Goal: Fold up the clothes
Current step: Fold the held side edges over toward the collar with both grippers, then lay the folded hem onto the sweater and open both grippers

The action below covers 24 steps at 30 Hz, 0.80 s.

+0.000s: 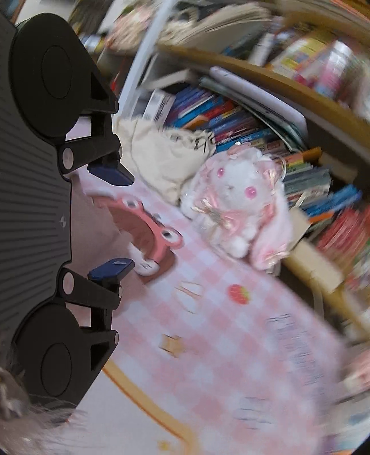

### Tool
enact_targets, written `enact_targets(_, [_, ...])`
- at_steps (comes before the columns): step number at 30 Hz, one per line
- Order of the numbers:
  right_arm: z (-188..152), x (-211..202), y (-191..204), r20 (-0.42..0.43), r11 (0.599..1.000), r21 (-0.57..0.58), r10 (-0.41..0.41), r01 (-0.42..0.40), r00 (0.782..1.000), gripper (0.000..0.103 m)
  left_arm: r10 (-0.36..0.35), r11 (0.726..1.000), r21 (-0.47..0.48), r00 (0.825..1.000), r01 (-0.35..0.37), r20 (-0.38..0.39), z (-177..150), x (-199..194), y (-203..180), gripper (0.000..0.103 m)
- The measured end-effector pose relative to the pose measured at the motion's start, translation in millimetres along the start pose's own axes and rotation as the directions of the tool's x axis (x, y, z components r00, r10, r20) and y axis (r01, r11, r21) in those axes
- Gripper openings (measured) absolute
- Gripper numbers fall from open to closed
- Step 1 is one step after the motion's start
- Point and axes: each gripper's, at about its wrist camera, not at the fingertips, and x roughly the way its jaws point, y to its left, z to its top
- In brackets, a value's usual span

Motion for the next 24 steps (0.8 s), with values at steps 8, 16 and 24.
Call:
enact_targets(8, [-40, 20, 40, 0.033, 0.794, -0.576, -0.216, 0.195, 0.976, 0.063, 0.128, 0.914, 0.392, 0.991, -0.104, -0.036, -32, 8, -35, 0.067])
enact_targets(16, [-35, 60, 31, -0.001, 0.819, -0.532, -0.254, 0.214, 0.967, 0.018, 0.216, 0.867, 0.466, 0.976, -0.174, -0.038, -34, 46, -33, 0.027])
enact_targets(24, [-21, 34, 12, 0.039, 0.949, -0.272, -0.152, 0.156, 0.988, 0.005, 0.119, 0.918, 0.380, 0.993, -0.110, 0.001, -22, 27, -37, 0.004])
